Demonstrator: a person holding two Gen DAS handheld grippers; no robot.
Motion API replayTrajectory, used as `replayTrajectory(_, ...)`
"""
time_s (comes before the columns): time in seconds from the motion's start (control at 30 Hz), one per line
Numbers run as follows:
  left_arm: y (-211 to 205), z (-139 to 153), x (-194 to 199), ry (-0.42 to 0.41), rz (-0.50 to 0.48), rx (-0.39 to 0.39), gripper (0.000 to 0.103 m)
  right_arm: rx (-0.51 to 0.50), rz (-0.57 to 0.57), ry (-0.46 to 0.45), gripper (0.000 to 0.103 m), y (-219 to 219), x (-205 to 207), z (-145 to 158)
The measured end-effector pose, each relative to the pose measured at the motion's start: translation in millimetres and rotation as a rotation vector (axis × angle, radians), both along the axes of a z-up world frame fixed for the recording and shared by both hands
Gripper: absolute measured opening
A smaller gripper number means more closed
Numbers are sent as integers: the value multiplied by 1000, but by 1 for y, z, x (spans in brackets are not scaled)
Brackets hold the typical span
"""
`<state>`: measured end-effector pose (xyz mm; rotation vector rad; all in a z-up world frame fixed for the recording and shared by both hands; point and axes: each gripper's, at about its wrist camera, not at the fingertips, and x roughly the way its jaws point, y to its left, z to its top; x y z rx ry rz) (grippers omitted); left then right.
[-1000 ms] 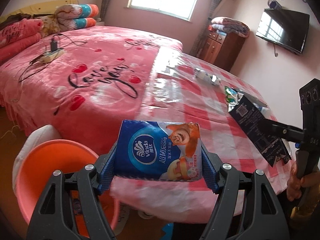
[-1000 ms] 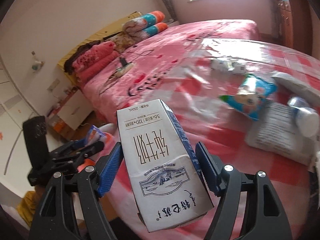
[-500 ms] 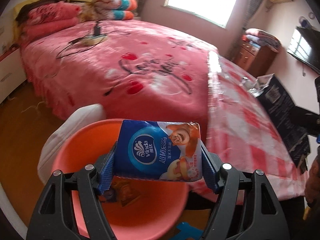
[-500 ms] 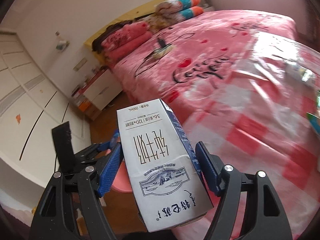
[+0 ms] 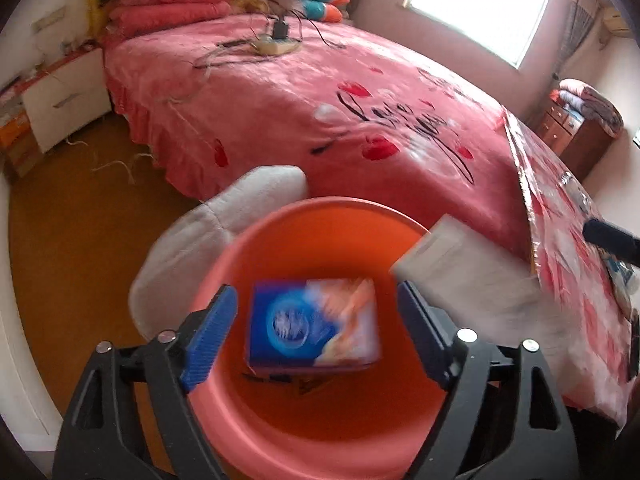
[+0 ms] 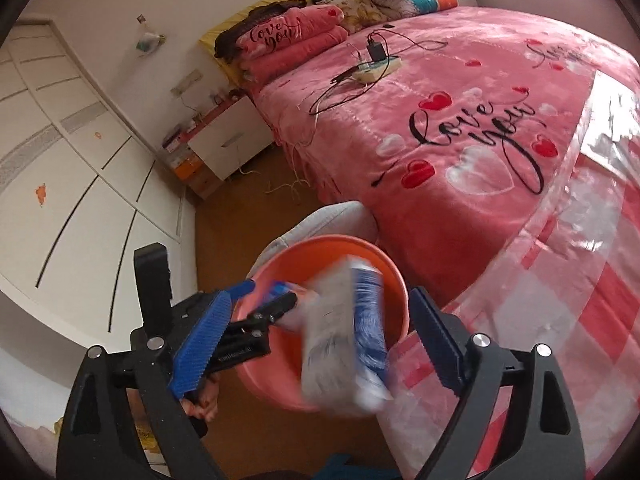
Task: Collect trash
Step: 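Carry tissue pack and milk carton over the orange bucket and open both grippers, then move both open grippers from the bucket back to the trash pile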
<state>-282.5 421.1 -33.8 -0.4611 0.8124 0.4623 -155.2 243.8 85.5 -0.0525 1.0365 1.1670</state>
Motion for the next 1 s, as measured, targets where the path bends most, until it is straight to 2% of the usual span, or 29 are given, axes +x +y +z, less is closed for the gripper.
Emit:
replayTrajectory(0.13, 4, 6, -8, -53, 46, 38, 84, 7, -77, -39, 93, -26, 8, 0)
replayTrajectory(0.3, 4, 11, -6, -145, 58, -28, 84, 60, -167, -59, 93, -67, 20, -2)
replayTrajectory(0.4, -7, 15, 2, -156, 22, -19, 84, 96, -209, -66, 95, -88, 25, -4)
replayTrajectory(0.57, -29, 24, 23, -117, -44, 40, 85, 148, -268, -107, 97, -122, 30, -8)
replayTrajectory(0.7, -48, 28, 42, -16, -87, 74, 85, 171, -301, -120, 98, -143, 32, -11)
replayTrajectory(0.9, -79, 39, 55, -3, -163, 116, 85, 199, -325, -125, 98, -169, 32, -13)
replayTrajectory(1.0, -93, 46, 60, -15, -200, 141, 85, 232, -335, -98, 98, -181, 35, -15)
